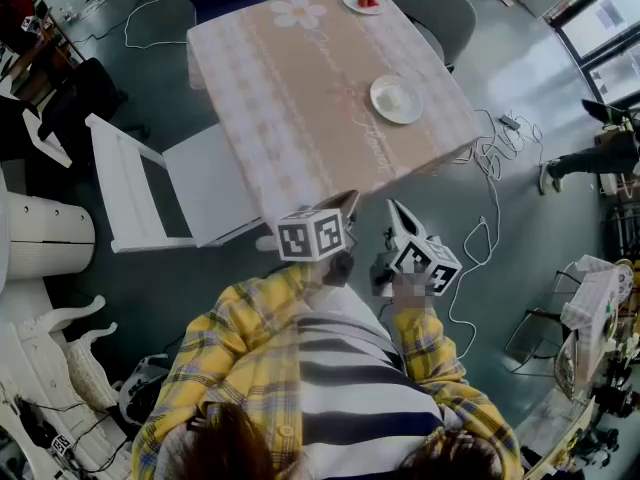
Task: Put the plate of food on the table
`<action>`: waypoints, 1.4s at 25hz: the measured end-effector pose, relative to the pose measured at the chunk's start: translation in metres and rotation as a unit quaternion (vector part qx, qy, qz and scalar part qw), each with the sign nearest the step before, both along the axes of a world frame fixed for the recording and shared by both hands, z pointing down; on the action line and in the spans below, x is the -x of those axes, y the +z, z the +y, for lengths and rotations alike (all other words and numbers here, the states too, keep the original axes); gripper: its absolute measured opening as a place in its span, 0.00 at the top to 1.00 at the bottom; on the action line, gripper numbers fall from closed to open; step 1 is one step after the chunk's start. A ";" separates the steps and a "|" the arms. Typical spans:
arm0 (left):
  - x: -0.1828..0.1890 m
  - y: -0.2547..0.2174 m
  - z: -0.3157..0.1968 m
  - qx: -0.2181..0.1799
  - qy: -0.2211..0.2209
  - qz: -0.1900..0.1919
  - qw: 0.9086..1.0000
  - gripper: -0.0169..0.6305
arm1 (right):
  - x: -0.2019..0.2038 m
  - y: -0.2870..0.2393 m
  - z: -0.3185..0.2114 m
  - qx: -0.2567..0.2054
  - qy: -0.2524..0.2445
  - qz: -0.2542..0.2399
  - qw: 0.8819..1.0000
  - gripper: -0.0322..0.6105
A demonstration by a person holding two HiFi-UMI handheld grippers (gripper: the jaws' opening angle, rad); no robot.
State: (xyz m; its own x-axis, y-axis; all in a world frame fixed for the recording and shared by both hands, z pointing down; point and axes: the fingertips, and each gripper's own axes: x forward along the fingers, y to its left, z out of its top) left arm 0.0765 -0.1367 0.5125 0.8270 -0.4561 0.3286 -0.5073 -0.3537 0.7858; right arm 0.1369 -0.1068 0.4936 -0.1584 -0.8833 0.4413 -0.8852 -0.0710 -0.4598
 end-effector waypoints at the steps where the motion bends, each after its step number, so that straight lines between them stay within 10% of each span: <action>1: 0.001 0.000 0.004 0.001 -0.001 0.002 1.000 0.98 | 0.000 0.000 0.005 0.000 0.001 0.002 1.000 0.95; 35: -0.018 -0.045 0.179 -0.073 -0.012 -0.016 0.997 0.98 | 0.002 -0.029 0.174 -0.050 -0.037 -0.004 0.998 0.95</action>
